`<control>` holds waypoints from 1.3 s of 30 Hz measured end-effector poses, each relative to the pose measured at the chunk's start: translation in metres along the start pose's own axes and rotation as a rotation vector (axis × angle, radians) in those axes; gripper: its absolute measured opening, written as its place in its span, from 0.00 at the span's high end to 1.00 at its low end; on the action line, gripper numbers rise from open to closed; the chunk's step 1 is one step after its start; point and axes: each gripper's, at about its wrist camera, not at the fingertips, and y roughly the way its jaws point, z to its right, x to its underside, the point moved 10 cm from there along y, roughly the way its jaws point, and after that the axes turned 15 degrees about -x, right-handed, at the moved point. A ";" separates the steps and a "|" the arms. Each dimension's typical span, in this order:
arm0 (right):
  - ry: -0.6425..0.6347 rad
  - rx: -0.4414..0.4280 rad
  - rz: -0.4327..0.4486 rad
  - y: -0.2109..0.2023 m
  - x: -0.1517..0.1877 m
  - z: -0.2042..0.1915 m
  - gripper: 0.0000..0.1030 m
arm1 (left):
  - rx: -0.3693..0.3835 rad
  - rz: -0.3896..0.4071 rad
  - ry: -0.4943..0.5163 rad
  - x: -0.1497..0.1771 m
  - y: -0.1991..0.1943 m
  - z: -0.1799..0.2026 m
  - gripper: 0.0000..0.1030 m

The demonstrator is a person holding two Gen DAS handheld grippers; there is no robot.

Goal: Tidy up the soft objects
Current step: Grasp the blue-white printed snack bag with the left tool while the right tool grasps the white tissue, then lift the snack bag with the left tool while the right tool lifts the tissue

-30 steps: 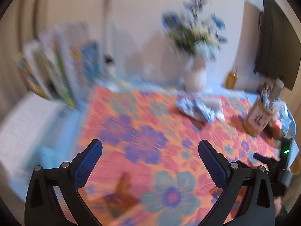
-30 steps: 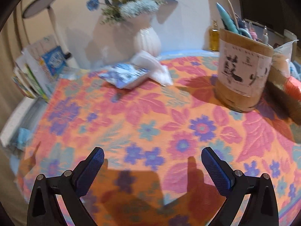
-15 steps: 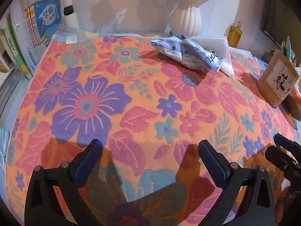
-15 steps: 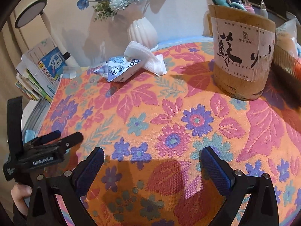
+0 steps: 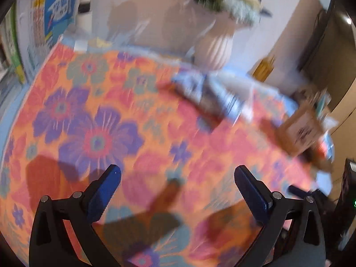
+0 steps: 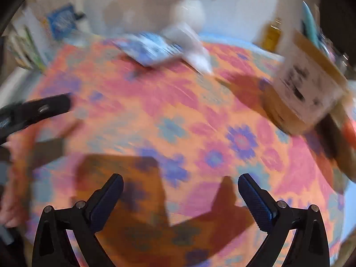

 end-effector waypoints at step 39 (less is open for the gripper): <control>0.192 -0.154 0.301 0.066 -0.158 0.077 0.87 | 0.007 0.054 -0.096 -0.074 0.082 0.055 0.57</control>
